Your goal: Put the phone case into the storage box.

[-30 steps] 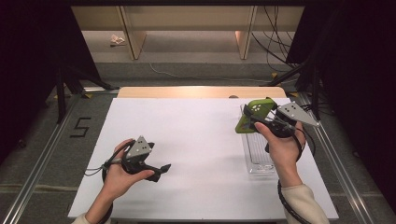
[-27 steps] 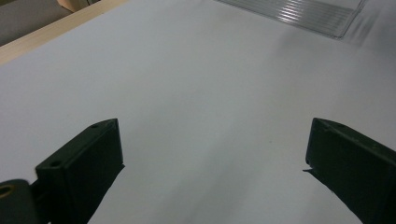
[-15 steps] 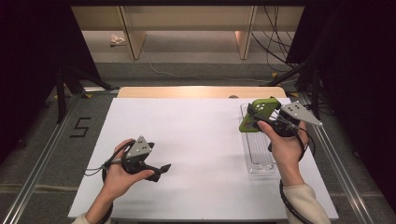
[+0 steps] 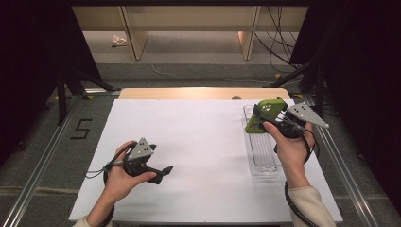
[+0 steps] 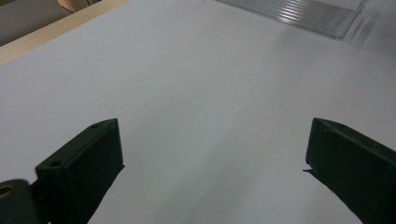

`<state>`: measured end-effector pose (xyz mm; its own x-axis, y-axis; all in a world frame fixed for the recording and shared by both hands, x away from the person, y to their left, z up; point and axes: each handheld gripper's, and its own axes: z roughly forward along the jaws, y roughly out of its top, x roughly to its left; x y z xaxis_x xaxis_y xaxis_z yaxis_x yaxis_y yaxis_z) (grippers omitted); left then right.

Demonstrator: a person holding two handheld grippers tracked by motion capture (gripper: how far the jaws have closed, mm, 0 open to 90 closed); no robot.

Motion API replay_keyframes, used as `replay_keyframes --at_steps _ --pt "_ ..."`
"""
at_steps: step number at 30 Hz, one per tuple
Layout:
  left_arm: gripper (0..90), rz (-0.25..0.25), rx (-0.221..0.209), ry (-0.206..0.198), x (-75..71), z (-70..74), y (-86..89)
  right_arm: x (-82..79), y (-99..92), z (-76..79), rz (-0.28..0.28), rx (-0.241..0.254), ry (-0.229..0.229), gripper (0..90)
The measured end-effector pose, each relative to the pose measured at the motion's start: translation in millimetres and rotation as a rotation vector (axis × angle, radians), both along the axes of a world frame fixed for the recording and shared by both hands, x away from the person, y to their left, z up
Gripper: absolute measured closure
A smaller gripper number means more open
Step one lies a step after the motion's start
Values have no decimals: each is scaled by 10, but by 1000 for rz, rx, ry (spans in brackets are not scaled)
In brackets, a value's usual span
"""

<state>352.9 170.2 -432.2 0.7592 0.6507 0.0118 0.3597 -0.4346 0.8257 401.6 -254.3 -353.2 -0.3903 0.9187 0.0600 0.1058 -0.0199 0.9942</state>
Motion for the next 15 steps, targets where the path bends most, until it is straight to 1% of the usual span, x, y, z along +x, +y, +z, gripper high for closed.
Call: replay_keyframes --at_steps 15 --pt "37 1 0 -1 1 1 3 16 -48 -12 -24 -11 0 176"
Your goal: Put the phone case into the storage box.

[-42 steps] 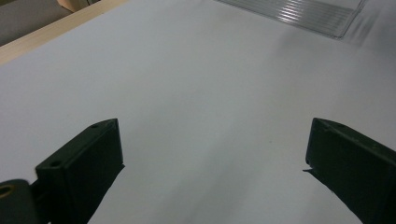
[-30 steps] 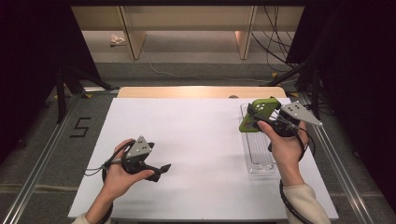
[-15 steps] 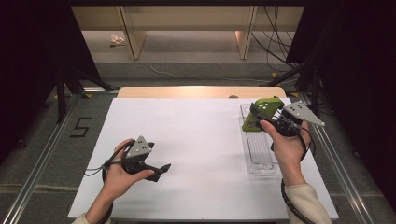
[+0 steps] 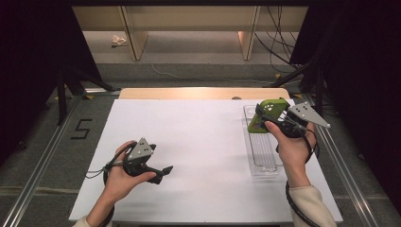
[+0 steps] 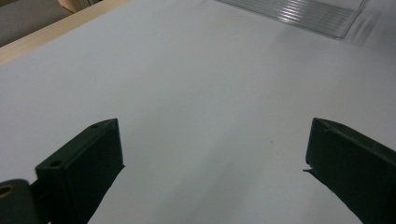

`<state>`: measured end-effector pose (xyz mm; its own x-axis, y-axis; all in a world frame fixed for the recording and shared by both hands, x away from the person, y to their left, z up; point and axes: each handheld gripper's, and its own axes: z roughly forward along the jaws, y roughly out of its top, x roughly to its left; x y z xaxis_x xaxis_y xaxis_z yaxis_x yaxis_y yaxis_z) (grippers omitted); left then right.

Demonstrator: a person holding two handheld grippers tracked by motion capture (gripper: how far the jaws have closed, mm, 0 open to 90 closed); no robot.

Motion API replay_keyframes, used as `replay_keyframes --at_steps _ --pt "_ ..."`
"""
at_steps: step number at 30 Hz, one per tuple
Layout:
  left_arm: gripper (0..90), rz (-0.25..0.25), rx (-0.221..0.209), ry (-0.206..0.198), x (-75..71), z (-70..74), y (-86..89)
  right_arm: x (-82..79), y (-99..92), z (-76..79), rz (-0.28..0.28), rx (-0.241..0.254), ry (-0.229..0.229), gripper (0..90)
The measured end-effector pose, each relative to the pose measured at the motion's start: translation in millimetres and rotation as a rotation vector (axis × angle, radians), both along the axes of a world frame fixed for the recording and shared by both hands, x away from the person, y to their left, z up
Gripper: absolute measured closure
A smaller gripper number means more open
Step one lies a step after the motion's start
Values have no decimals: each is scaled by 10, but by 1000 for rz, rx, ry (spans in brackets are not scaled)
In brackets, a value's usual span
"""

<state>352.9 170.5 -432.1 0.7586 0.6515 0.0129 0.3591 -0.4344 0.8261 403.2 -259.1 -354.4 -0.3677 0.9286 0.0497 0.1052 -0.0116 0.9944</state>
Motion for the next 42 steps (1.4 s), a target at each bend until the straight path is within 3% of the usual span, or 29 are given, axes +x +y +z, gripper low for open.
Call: replay_keyframes --at_steps 42 --pt "38 1 3 1 7 -12 -2 47 -58 -63 -37 -23 11 176"
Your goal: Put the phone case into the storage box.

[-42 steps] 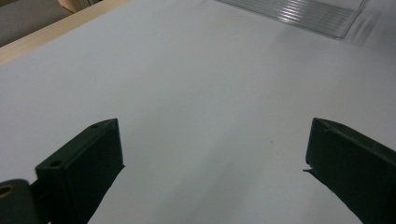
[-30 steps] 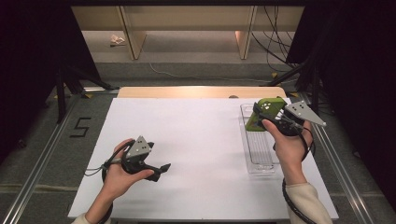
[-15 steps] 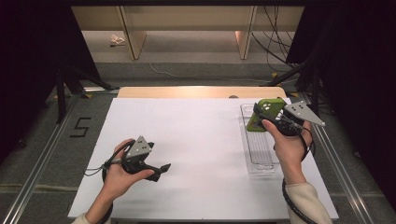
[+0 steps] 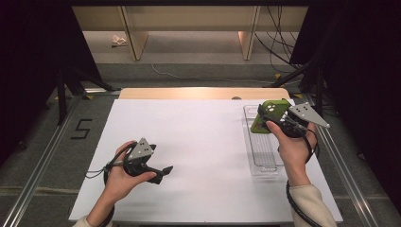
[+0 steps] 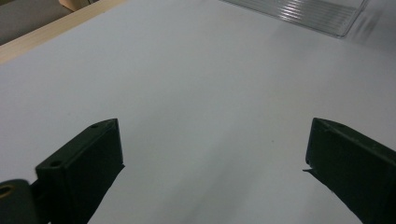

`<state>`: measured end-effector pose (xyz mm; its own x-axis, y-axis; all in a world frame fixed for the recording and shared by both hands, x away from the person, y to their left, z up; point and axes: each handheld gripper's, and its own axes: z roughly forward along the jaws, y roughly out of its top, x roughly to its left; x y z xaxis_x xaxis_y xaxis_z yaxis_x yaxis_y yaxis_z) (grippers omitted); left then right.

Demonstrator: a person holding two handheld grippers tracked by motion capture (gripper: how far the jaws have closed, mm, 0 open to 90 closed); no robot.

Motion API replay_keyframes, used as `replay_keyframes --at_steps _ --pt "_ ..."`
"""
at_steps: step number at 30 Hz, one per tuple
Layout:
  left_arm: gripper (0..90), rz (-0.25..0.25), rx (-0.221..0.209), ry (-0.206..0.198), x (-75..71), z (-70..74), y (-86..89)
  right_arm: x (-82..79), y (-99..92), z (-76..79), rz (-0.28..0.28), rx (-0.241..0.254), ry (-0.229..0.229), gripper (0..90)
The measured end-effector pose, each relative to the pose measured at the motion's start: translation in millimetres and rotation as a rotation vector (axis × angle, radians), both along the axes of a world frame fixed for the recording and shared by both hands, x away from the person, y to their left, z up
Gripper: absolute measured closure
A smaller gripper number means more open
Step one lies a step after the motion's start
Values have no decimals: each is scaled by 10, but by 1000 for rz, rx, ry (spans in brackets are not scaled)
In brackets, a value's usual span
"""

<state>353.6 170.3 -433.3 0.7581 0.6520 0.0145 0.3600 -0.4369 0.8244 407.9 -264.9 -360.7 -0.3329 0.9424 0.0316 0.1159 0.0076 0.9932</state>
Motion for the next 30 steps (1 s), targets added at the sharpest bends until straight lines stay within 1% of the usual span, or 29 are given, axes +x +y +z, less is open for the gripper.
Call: replay_keyframes --at_steps 30 --pt "37 1 1 3 0 -8 2 63 -45 9 -24 -10 2 177"
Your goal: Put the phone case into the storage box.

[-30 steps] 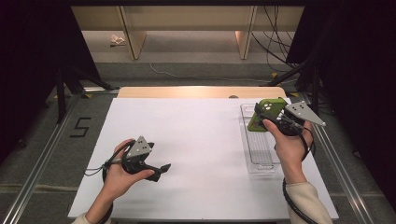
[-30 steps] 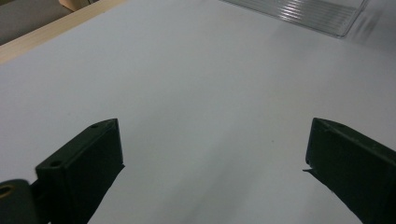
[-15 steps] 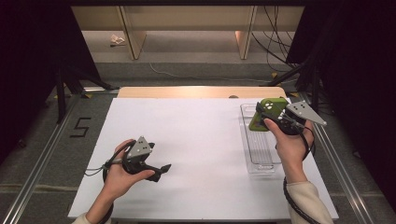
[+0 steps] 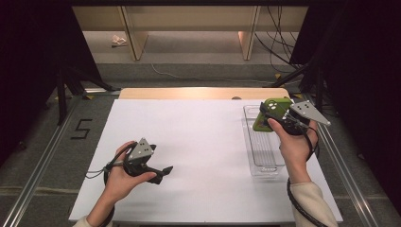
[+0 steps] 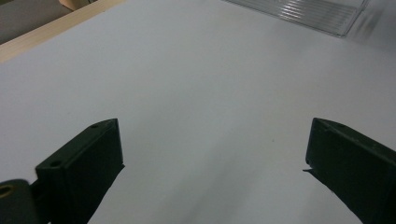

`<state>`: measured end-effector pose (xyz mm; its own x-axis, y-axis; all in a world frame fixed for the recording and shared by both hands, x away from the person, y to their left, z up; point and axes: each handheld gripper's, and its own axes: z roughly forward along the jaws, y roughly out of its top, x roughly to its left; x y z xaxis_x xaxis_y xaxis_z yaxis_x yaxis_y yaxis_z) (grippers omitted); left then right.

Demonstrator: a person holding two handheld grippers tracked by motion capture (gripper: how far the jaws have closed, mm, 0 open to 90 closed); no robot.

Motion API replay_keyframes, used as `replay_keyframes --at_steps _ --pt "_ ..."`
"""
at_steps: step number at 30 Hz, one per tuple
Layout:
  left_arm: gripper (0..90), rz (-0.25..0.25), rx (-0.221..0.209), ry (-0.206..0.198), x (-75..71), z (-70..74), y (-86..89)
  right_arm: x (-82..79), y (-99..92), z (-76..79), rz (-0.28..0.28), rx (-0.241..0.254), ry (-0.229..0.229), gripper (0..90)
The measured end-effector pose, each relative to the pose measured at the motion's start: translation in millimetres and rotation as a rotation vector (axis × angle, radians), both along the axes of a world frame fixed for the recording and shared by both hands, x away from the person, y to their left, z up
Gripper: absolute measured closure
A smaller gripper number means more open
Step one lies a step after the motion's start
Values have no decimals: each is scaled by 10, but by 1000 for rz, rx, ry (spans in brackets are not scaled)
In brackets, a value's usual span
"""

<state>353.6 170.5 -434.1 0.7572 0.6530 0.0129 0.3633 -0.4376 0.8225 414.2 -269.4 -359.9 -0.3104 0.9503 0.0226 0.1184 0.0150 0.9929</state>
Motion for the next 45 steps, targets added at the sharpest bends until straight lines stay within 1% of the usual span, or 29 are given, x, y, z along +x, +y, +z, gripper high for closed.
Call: replay_keyframes --at_steps 13,18,23,45 --pt "38 3 -2 0 2 1 8 69 43 -16 0 -8 6 177" --pt "37 4 -4 -3 1 4 13 98 62 -30 4 -8 16 177" --pt "37 6 -5 -4 2 7 20 126 74 -30 1 -9 14 177" --pt "37 4 -7 3 5 -7 2 225 53 -49 -15 -25 27 177"
